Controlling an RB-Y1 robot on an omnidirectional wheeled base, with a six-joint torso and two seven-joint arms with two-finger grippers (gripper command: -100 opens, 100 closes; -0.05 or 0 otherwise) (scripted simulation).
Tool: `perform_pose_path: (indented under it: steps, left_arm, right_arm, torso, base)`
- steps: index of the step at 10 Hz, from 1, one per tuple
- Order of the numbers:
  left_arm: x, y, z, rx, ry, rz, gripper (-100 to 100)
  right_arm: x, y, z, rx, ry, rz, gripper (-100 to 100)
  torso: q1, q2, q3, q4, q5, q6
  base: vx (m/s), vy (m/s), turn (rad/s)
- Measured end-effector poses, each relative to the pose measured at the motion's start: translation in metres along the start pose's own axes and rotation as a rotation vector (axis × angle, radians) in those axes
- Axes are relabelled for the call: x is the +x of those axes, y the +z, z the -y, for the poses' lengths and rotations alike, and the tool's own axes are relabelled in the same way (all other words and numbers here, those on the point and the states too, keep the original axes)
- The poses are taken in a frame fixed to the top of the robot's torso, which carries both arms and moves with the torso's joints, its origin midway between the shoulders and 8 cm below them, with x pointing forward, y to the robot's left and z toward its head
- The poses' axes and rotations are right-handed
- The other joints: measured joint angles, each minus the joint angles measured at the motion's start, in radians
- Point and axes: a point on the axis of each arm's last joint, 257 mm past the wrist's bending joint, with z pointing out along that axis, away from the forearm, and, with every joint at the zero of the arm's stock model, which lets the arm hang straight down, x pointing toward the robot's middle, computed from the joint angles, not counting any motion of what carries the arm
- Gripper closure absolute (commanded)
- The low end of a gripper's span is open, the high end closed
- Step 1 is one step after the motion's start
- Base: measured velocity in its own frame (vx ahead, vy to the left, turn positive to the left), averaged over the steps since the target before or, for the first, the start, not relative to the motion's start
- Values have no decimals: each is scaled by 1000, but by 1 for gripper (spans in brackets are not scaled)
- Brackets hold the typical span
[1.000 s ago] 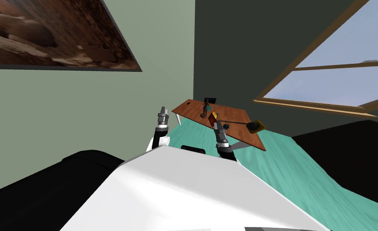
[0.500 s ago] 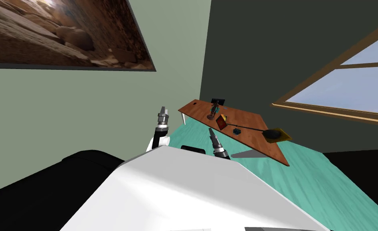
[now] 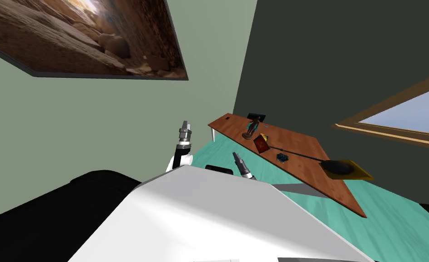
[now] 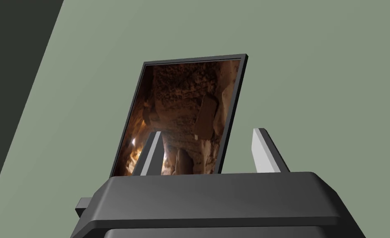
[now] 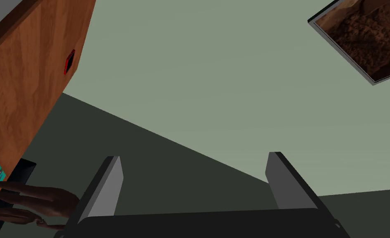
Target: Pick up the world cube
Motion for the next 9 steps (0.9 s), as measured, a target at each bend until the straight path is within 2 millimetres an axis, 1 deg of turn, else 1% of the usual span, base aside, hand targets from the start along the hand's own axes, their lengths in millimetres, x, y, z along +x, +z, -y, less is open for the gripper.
perform_pose_path:
  steps: [1, 3, 4, 5, 6, 7, 8, 9]
  left_arm:
    - [0, 0, 0, 0, 0, 0, 0]
    - [0, 0, 0, 0, 0, 0, 0]
    - [0, 0, 0, 0, 0, 0, 0]
    - [0, 0, 0, 0, 0, 0, 0]
    - [0, 0, 0, 0, 0, 0, 0]
    - [0, 0, 0, 0, 0, 0, 0]
    - [0, 0, 0, 0, 0, 0, 0]
    - [0, 0, 0, 0, 0, 0, 0]
  right_arm:
    - [14, -13, 14, 31, -22, -44, -100]
    - [35, -39, 39, 84, -63, -120, -100]
    - [47, -58, 49, 118, -91, -178, -100]
    - [58, -68, 59, 137, -114, -211, -100]
    - [63, -75, 70, 154, -127, -229, -100]
    - [72, -95, 83, 185, -150, -277, -100]
    - [83, -119, 94, 216, -177, -337, -100]
    - [90, -135, 103, 239, -201, -376, -100]
  torso:
    - [0, 0, 0, 0, 0, -1]
    - [-1, -1, -1, 0, 0, -1]
    - [0, -3, -2, -1, 0, -1]
    - [-2, -2, -1, 0, 0, 0]
    - [-3, 1, 0, 0, -1, 0]
    - [-3, 1, 1, 0, -1, -1]
    - [-3, -2, -1, 0, -1, -1]
    - [-4, -2, -1, 0, -1, 0]
  base:
    - [52, 60, 142]
    - [94, 67, 343]
    - [82, 44, 191]
    - [27, 14, 8]
    - [43, 23, 316]
    - [99, 29, 485]
    - [96, 11, 131]
    - [42, 2, -61]
